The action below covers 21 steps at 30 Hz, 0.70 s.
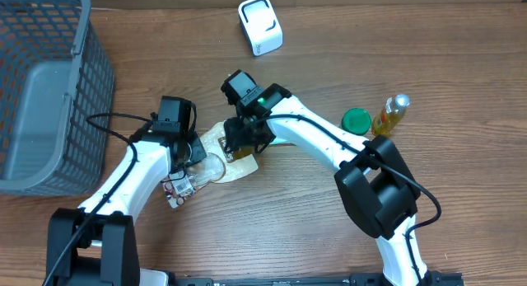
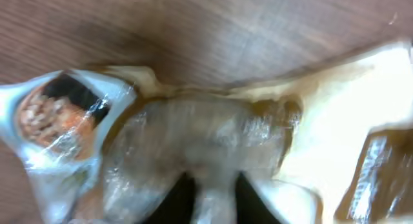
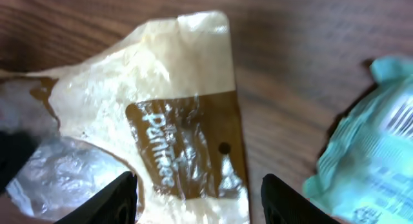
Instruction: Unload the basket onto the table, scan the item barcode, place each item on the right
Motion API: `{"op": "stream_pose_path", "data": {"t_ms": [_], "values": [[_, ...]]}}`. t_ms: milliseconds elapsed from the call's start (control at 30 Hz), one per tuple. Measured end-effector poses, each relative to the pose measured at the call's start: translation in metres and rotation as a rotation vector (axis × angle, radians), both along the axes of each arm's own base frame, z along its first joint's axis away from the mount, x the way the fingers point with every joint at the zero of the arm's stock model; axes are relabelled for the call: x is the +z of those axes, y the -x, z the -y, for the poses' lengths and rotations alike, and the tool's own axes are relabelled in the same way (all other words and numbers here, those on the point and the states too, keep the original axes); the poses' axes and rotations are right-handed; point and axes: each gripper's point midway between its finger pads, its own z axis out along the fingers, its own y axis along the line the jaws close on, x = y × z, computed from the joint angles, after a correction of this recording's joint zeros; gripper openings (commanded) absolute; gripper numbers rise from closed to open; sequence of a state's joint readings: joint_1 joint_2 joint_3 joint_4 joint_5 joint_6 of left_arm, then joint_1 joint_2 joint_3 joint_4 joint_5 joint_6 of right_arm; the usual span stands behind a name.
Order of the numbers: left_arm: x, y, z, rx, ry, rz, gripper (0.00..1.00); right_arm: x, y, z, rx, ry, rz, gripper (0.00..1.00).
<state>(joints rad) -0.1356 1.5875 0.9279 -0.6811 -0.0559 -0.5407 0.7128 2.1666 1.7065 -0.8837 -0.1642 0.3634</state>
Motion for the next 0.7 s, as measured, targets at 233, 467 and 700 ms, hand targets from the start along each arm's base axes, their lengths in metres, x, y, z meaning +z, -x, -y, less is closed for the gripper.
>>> {"op": "stream_pose_path", "data": {"t_ms": [233,467,700], "values": [[0.058,-0.01,-0.003,-0.065,-0.026,0.036,0.04,0.003,-0.009,-0.004,0.031,-0.022,0.042,0.61],[0.047,0.018,-0.025,-0.027,-0.13,-0.072,0.04,0.005,-0.009,-0.009,0.047,-0.044,0.045,0.62],[0.008,0.032,-0.031,-0.019,-0.161,-0.172,0.04,0.005,-0.009,-0.011,0.05,-0.056,0.043,0.63]]}}
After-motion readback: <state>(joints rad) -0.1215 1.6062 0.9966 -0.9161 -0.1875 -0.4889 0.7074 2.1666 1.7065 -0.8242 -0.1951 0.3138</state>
